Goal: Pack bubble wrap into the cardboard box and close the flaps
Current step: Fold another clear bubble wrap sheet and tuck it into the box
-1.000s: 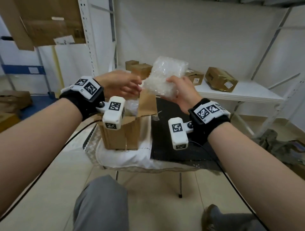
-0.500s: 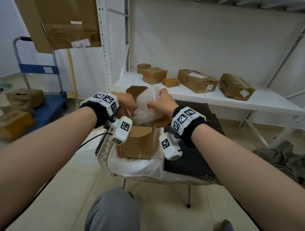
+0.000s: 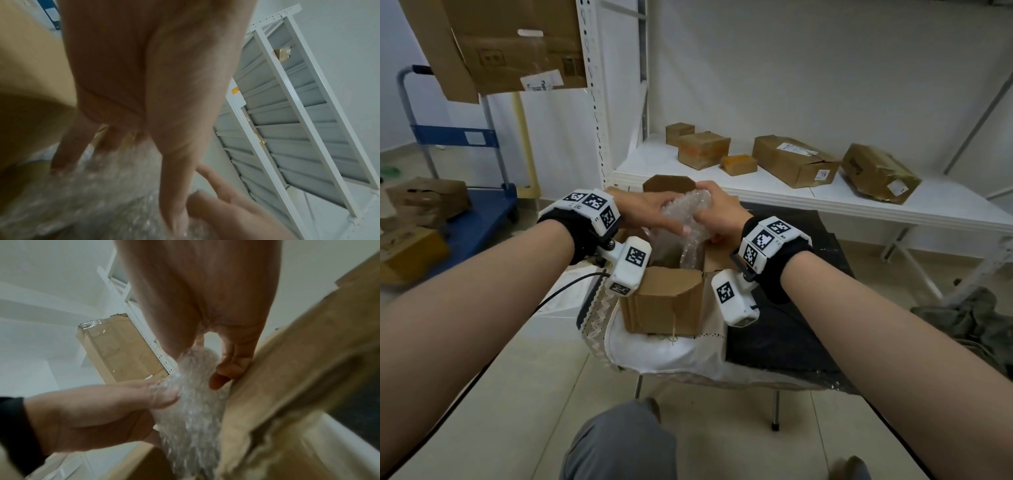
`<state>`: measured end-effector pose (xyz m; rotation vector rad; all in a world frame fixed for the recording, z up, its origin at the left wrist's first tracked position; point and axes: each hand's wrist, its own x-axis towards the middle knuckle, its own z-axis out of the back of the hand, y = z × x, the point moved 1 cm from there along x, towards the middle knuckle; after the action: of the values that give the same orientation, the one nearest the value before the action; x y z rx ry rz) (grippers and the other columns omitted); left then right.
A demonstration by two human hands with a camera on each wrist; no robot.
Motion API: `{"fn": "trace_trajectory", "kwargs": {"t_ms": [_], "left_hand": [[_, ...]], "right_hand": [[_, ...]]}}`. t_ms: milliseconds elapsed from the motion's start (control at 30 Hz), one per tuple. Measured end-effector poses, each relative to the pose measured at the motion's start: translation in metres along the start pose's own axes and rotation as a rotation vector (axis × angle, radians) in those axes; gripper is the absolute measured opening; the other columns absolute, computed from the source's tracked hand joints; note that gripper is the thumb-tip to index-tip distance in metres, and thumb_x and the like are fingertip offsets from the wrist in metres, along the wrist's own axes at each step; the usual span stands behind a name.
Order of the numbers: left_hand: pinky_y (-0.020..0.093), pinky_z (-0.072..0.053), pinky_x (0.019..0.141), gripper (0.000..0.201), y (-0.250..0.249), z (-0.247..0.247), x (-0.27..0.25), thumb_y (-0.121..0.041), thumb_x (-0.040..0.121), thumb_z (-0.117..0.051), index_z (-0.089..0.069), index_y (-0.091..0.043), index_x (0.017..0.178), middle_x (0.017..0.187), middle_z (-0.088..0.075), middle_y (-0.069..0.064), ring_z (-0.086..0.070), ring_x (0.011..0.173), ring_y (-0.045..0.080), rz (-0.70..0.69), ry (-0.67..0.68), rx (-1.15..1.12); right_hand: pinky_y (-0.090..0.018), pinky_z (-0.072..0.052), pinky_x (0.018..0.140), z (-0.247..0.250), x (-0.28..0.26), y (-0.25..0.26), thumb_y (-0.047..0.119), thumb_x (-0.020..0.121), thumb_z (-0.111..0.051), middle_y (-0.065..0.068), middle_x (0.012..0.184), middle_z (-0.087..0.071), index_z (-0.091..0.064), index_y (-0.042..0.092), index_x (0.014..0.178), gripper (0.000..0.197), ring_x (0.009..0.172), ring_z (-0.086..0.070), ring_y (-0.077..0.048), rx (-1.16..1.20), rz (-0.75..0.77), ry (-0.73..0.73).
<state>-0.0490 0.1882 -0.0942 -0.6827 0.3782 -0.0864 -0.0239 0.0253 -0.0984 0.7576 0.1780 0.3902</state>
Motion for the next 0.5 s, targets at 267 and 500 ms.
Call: {"fn": "trace_trajectory", "kwargs": {"t_ms": [267,500], "left_hand": [[0.039,-0.061,0.074,0.035,0.011,0.019,0.014,-0.032,0.09,-0.067,-0.063,-0.009,0.115,0.109,-0.066,0.014,-0.068,0.083,0.027,0.195,-0.482,0.134],[0.03,-0.056,0.061,0.022,-0.006,0.01,0.045,-0.023,0.089,-0.061,-0.063,-0.002,0.088,0.07,-0.066,0.012,-0.065,0.061,0.025,0.295,-0.363,-0.01]], "right_hand": [[-0.024,-0.044,0.068,0.006,-0.01,0.001,0.015,0.091,-0.056,-0.006,0.116,-0.051,-0.024,0.029,0.151,0.069,0.078,-0.05,-0.011,-0.005,0.009,0.061],[-0.024,-0.043,0.071,0.005,-0.007,0.009,0.031,0.091,-0.062,-0.008,0.126,-0.054,-0.024,0.02,0.15,0.071,0.1,-0.055,-0.019,-0.037,-0.008,0.075]]}}
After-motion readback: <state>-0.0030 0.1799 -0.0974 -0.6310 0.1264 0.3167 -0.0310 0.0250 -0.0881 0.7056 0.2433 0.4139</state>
